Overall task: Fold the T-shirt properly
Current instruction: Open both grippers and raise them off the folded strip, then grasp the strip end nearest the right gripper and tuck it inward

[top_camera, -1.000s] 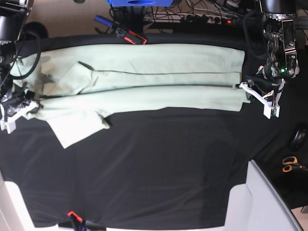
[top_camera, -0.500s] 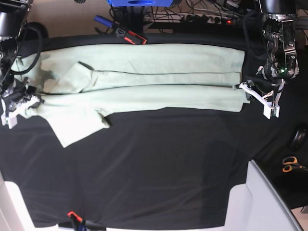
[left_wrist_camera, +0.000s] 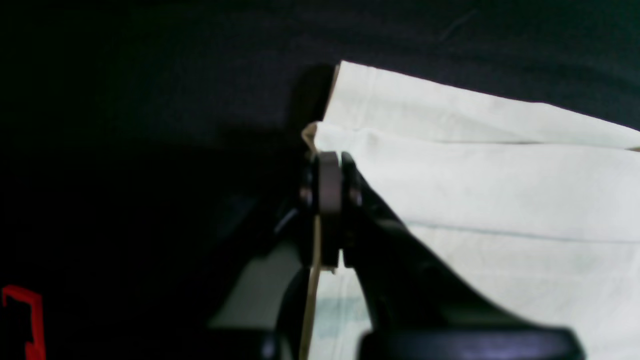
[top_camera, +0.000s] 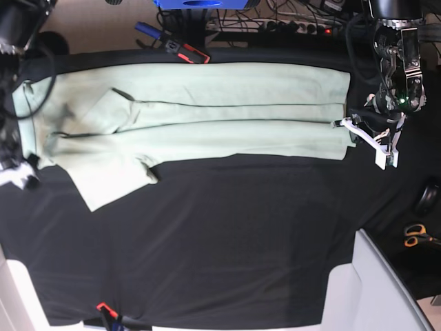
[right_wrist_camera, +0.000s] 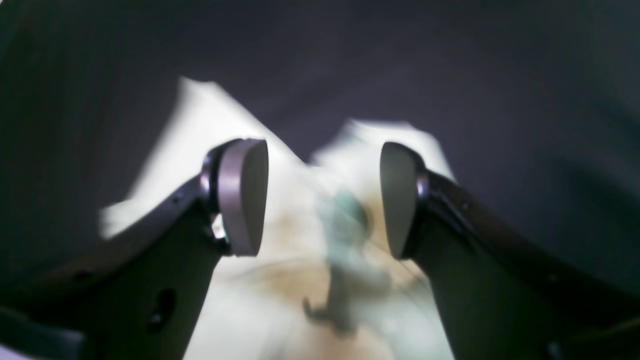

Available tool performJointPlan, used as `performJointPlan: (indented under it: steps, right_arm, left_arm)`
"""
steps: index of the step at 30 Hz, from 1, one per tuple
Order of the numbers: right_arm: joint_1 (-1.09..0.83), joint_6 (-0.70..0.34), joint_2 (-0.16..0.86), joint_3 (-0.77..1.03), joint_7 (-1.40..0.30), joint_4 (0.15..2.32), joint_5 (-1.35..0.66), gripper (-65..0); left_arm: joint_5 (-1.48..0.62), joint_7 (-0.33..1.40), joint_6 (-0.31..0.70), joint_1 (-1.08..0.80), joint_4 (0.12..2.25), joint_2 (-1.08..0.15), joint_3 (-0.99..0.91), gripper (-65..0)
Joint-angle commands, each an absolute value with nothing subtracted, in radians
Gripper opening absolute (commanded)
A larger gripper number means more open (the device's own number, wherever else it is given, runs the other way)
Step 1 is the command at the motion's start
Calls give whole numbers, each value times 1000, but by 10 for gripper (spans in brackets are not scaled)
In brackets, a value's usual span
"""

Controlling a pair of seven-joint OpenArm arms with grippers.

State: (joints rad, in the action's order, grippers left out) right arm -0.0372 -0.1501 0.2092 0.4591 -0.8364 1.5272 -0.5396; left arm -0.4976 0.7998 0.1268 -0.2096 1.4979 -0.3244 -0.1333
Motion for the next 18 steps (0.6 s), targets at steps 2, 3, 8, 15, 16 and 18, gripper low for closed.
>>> performJointPlan:
  steps: [2,3,8,15,16,18]
  right_arm:
    - [15,-156,249,400,-823,1527,-545,-306]
    - [38,-157,255,354,-820,1497,-547,-306]
    - [203,-159,286,186,-782,1247,-547,-300]
    - [366,-159,312,7,-607,894,-547,-147]
    - [383,-159,312,-12,-584,845,-547,-147]
    - [414,-159,312,-42,-547,754,-545,-147]
  left_arm:
    - [-499,839,119,-193,1517,-341,-150,-549]
    - [-501,851,119,-193,1521,-343,-150,-502]
    - [-501,858,119,-197,1586,-344,-163,-363]
    - [-506,862,119,-209,1601,-344,-328,-343]
    - [-503,862,119,-223,1601,-348,-352,-343]
    - [-506,862,119,-243,1603,-348,-395,-343]
